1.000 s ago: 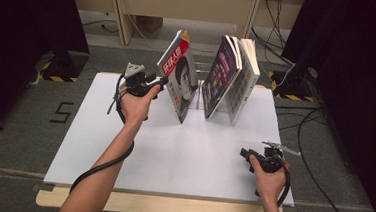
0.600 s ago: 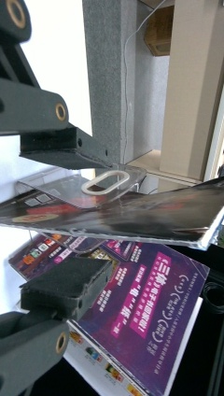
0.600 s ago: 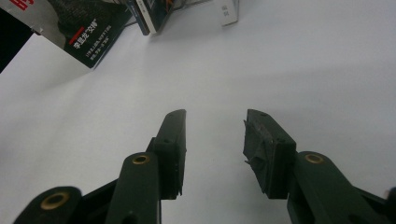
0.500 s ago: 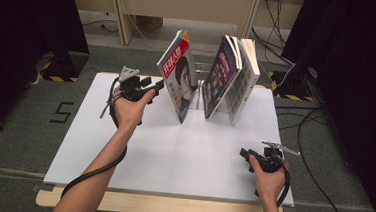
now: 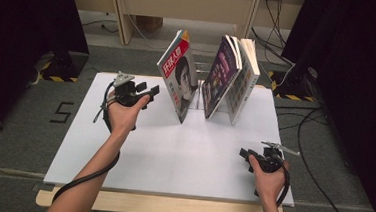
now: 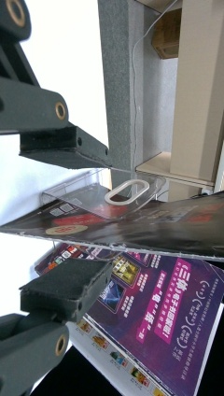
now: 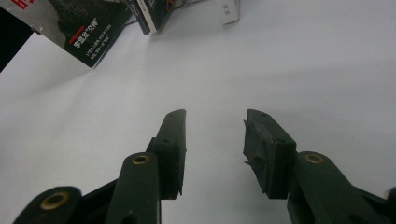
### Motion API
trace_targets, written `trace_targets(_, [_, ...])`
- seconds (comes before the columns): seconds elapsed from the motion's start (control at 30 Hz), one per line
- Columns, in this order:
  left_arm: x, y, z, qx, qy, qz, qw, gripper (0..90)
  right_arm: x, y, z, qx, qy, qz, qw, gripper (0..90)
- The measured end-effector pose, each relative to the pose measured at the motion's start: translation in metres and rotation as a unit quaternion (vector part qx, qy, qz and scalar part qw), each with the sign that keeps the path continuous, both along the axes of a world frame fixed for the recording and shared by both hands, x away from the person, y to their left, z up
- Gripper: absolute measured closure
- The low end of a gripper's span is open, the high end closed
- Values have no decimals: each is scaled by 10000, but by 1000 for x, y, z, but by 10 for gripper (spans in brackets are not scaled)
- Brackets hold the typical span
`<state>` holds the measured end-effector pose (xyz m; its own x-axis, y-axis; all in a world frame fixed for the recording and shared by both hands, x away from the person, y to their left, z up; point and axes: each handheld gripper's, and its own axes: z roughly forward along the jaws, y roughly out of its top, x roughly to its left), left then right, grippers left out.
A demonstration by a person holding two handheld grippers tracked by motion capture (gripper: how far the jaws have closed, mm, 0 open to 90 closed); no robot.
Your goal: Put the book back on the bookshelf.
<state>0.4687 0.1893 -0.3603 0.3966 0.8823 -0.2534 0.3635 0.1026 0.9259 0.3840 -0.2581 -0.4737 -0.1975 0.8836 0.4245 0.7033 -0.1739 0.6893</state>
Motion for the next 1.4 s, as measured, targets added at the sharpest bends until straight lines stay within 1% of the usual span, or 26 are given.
trace_targets(0.1, [-2,3,-2,-11,37,3,10000,423,0,0,0,-12,8,-4,10000,591])
trace_targets(0.13, [-3,5,-2,36,21,12,10000,422,0,0,0,-10,5,-2,10000,591])
trace_targets(0.2, [-5,7,-3,11,30,9,10000,423,0,-1,0,-35,-18,10,10000,591])
trace_targets(0.3, [-9,10,-3,71,28,23,10000,421,0,1,0,-8,3,-9,10000,591])
trace_targets(0.33, [-10,11,-4,63,31,27,10000,421,1,0,-1,-66,-43,27,10000,591])
trace_targets(0.37, [-11,12,-4,55,43,33,10000,421,0,1,0,-15,1,5,10000,591])
trace_targets(0.47, [-15,15,-6,55,61,24,10000,421,0,0,-1,-46,-45,17,10000,591])
trace_targets(0.5, [-16,15,-6,53,58,26,10000,421,0,1,0,-10,-12,-7,10000,591])
trace_targets(0.6, [-20,18,-8,54,76,-7,10000,421,0,1,0,-21,-7,2,10000,591])
trace_targets(0.7, [-23,21,-10,106,91,-23,9999,421,0,1,0,-9,-14,4,10000,591])
trace_targets(0.8, [-27,25,-15,122,139,-30,9998,421,0,1,1,0,9,8,10000,591])
trace_targets(0.87, [-29,27,-18,96,182,-32,9998,421,0,0,0,-13,-11,15,10000,591])
trace_targets(0.93, [-31,30,-21,124,200,-24,9997,421,0,1,0,-6,-5,1,10000,591])
trace_targets(1.0, [-34,33,-23,125,217,-18,9997,421,0,1,1,-19,-5,10,10000,590])
trace_targets(1.03, [-35,34,-24,136,236,-25,9996,421,0,0,0,-73,-43,31,10000,590])
trace_targets(1.07, [-36,36,-26,112,259,-33,9996,421,0,0,0,-35,-37,30,10000,590])
trace_targets(1.17, [-39,40,-30,121,276,-21,9995,421,0,1,0,-28,-63,17,10000,590])
trace_targets(1.2, [-40,42,-32,94,289,-23,9995,421,0,0,0,-31,-47,25,10000,590])
trace_targets(1.4, [-46,49,-41,134,335,-24,9993,420,0,1,0,-43,-35,23,10000,590])
